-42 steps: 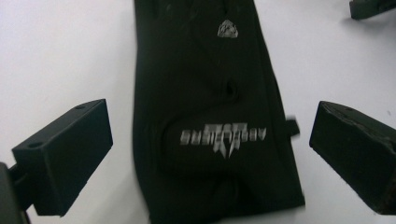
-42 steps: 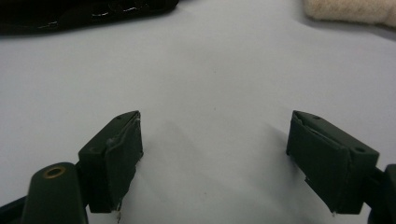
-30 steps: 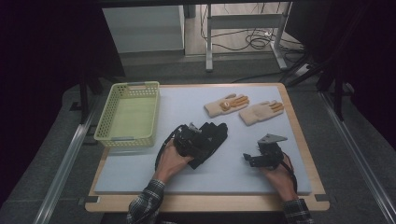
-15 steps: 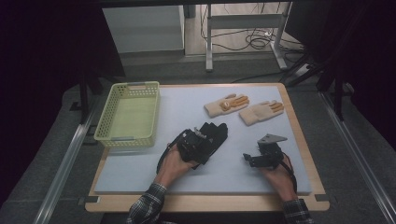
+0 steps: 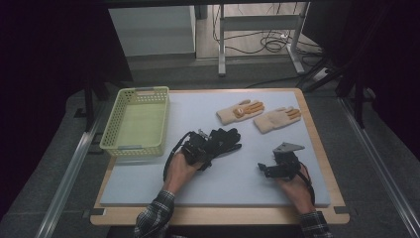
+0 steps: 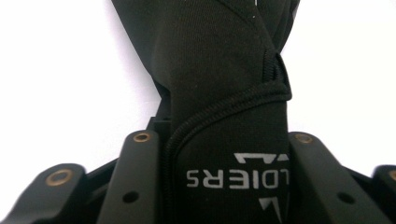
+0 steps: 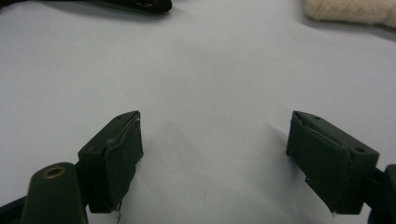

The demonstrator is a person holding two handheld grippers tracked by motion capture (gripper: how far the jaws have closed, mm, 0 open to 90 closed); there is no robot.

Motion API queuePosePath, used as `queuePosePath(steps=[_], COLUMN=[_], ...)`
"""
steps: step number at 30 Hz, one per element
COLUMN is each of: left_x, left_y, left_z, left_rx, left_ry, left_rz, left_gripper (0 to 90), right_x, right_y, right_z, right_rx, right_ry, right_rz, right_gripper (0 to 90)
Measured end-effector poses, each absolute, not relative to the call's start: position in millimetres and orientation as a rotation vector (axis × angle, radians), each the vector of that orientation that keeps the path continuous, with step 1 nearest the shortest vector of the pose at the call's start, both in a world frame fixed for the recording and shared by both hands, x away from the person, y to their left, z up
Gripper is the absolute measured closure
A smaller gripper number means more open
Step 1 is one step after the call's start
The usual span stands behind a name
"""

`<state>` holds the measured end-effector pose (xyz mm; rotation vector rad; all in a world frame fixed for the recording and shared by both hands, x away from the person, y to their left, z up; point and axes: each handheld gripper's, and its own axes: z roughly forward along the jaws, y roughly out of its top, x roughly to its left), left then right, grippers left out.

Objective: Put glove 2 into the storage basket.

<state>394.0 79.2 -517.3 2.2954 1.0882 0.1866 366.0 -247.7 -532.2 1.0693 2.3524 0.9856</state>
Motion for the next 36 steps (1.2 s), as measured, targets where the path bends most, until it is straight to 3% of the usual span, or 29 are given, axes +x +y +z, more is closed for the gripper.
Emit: queuePosePath(steps=[11,21,36], left_x=[394,399,410], left_y=[90,106,171], left_z=[-503,-456,-409], left_rx=[2.23,2.173,2.072], left_ry=[1.107,1.155,1.311], left_rz=[0.241,0.372,0.545], left_gripper=[66.8,66.5,65.7], right_x=[366,366,366], right_y=[-248,-248,-248], right_z=[-532,-532,-532], right_rx=[1.069,1.067,1.066], right_ry=[2.353,2.352,2.351], right_rz=[0.985,0.984,0.985], right_gripper=[17.9,17.9,17.9])
